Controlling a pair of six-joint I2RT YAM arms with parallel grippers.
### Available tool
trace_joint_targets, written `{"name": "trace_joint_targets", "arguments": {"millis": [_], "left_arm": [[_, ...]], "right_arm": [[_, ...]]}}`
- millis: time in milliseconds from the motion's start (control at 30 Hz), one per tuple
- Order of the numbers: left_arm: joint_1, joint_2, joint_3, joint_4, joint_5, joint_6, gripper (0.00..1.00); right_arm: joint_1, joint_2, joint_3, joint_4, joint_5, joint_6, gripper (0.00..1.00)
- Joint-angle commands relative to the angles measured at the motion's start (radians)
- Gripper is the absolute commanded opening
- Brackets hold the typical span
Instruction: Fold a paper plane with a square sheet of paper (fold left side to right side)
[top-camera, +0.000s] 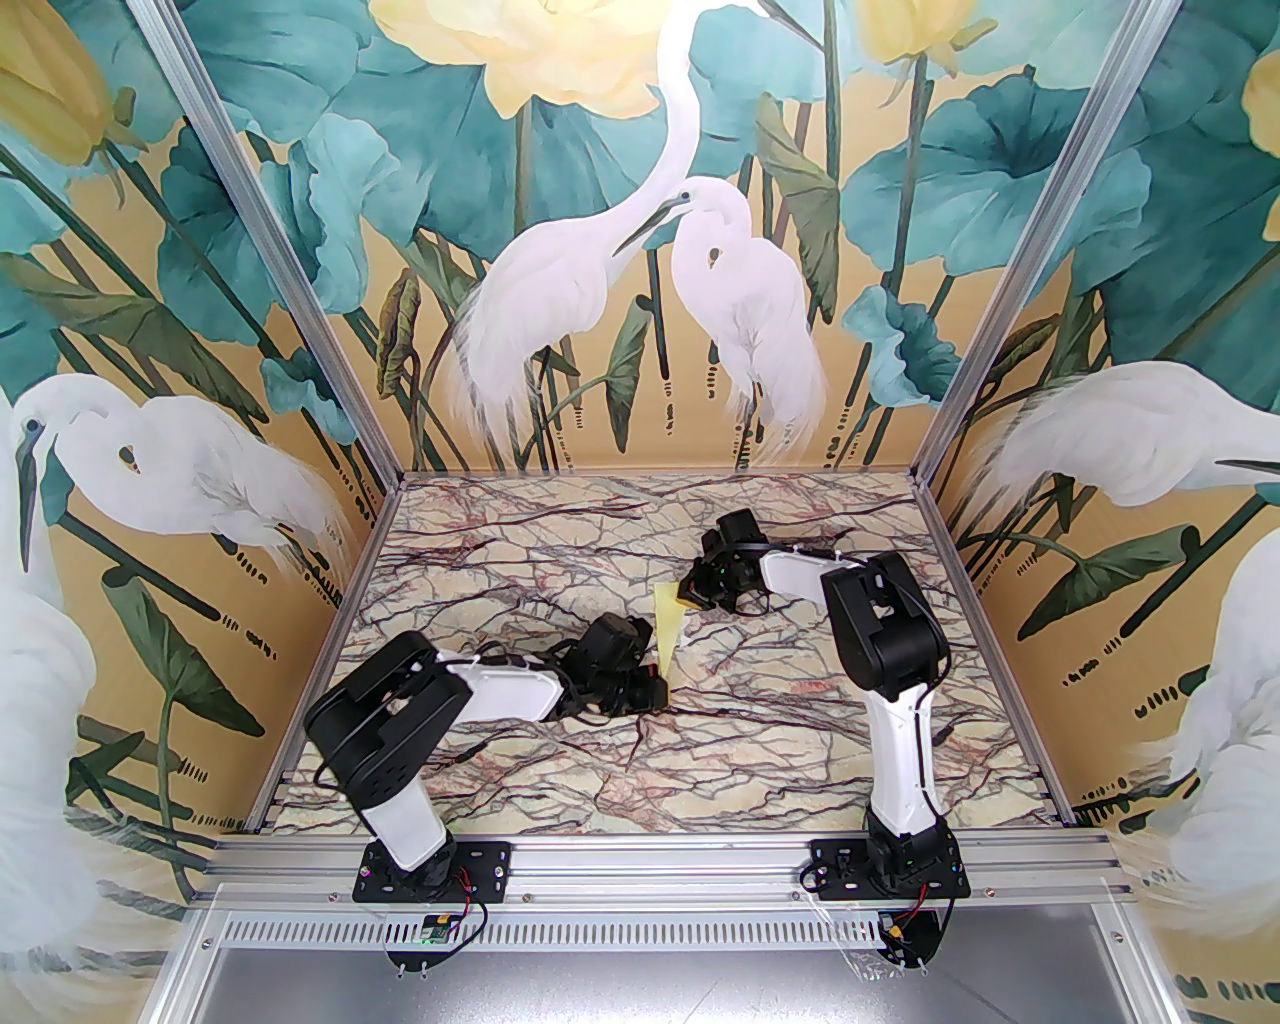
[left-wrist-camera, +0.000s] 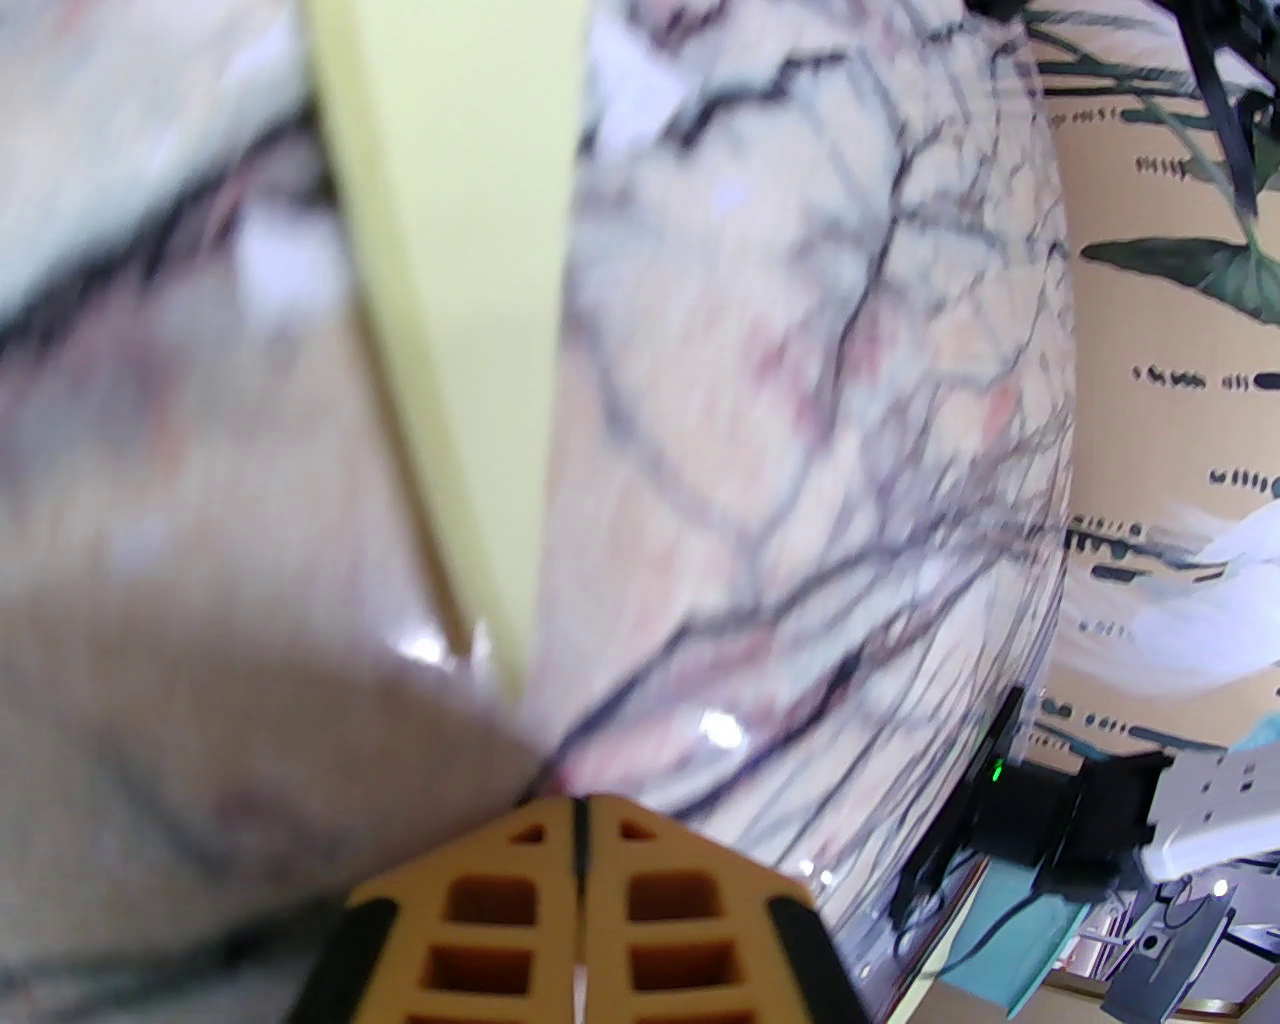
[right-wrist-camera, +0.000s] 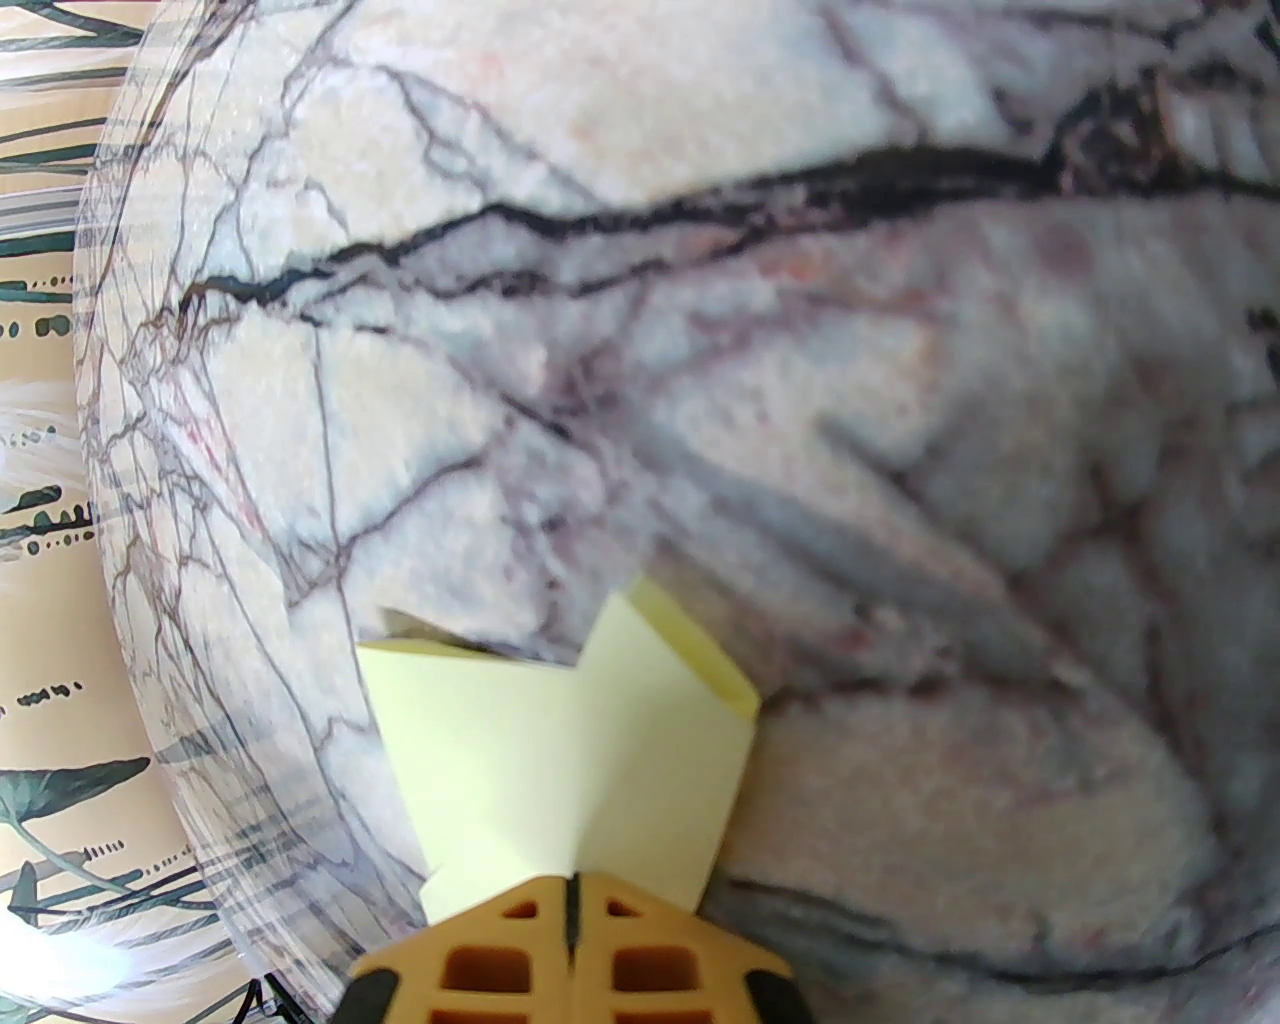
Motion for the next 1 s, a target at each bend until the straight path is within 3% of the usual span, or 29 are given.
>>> {"name": "trace_joint_targets", "arguments": {"millis": [0, 67, 200, 233, 367, 533, 967], "left_arm": [[0.034, -0.083, -0.004, -0.084, 0.000, -0.002, 0.31], [0.082, -0.135, -0.025, -0.077, -0.005, -0.017, 0.43], [0.160, -0.234, -0.044, -0.105, -0.063, 0.003, 0.91], [0.176, -0.249, -0.038, -0.135, -0.089, 0.019, 0.99], [0.217, -0.300, -0.025, -0.208, -0.177, 0.060, 0.99], [0.244, -0.352, -0.046, -0.213, -0.216, 0.071, 0.99], [0.246, -0.376, -0.091, -0.173, -0.191, 0.044, 0.99]], "right_arm": [[0.016, -0.080, -0.018, -0.069, 0.117, -0.043, 0.21], [0.036, -0.122, -0.019, -0.103, 0.170, -0.055, 0.35], [0.096, -0.185, -0.012, -0.193, 0.329, -0.080, 0.49], [0.114, -0.192, -0.003, -0.221, 0.374, -0.088, 0.55], [0.191, -0.167, 0.063, -0.344, 0.535, -0.117, 0.65], [0.257, -0.091, 0.160, -0.456, 0.678, -0.115, 0.69], [0.291, 0.073, 0.360, -0.592, 0.789, -0.101, 0.65]]}}
